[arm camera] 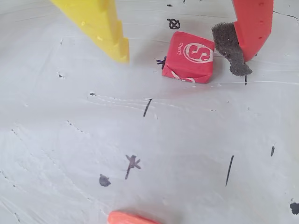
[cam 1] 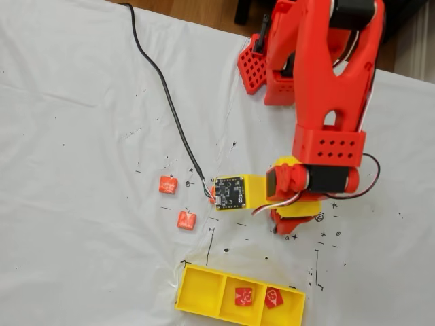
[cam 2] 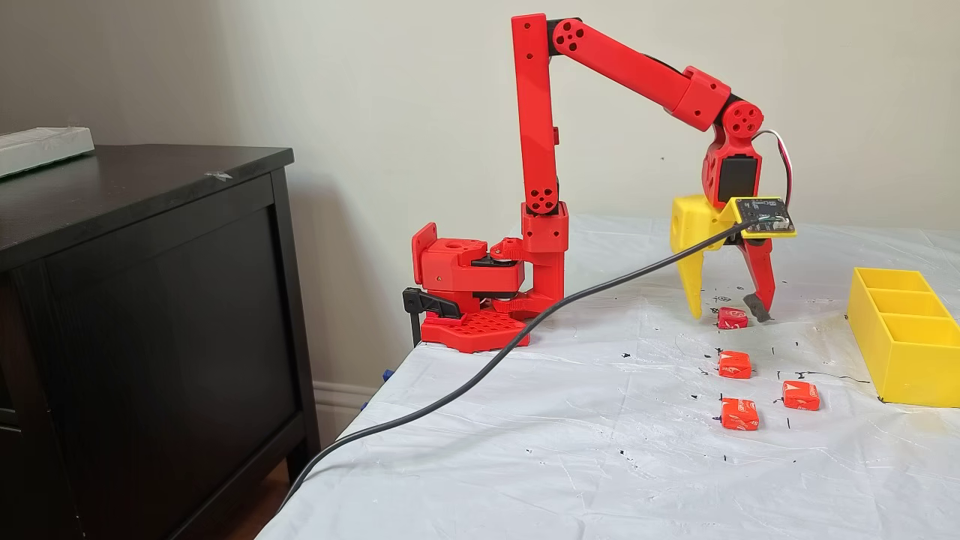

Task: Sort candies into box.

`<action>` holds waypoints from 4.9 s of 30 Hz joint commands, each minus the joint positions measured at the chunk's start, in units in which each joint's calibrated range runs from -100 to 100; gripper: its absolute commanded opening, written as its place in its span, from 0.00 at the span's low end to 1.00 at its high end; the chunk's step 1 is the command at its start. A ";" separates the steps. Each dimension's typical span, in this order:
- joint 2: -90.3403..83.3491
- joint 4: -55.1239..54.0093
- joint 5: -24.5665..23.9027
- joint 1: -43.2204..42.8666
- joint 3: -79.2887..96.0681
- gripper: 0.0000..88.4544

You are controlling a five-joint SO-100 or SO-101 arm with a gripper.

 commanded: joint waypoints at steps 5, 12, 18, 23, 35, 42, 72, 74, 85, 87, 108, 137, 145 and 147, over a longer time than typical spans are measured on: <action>0.64 -1.42 -0.39 -1.30 -0.95 0.29; 0.30 -1.26 0.05 -2.20 -0.86 0.06; -1.82 -0.77 0.15 -2.20 -1.40 0.01; -6.15 3.08 0.10 -0.94 -5.14 0.00; -9.62 9.06 4.00 9.84 -29.53 0.00; -4.79 7.83 5.27 15.64 -38.27 0.00; 17.60 5.62 5.81 17.72 -59.21 0.00; 18.28 5.29 5.52 17.63 -59.48 0.00; 19.05 5.62 4.79 17.63 -60.03 0.14; 19.05 5.62 4.93 17.81 -59.85 0.21; 4.37 7.91 6.11 16.55 -44.92 0.00; -7.33 10.94 10.94 22.25 -15.33 0.02; -6.65 9.55 11.38 22.61 -11.78 0.28; -7.42 8.97 11.72 22.80 -10.33 0.31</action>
